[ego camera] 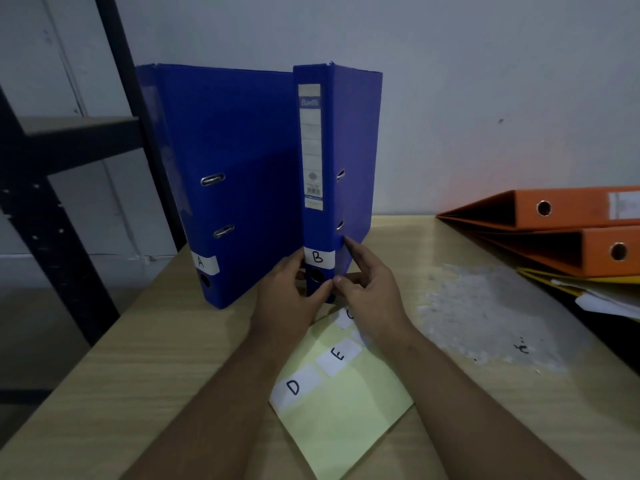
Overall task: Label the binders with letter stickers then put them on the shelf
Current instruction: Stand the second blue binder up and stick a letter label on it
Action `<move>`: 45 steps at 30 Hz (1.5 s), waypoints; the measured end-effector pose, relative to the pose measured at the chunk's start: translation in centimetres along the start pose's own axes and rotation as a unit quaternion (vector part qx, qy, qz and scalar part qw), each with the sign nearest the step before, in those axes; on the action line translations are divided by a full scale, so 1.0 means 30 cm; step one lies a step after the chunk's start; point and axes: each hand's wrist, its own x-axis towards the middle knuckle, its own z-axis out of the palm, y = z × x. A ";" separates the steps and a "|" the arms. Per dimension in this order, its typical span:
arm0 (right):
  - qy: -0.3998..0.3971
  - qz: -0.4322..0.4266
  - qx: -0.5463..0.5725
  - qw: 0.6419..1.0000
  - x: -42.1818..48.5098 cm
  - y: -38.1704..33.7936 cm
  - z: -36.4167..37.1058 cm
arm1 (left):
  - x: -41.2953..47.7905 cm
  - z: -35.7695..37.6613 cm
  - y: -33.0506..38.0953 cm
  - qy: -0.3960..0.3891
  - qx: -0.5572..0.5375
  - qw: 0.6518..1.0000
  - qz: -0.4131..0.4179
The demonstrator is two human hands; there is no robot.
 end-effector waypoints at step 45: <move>0.205 0.016 -0.234 0.950 -0.058 -0.038 -0.068 | -0.084 -0.035 0.075 0.017 0.045 0.995 0.083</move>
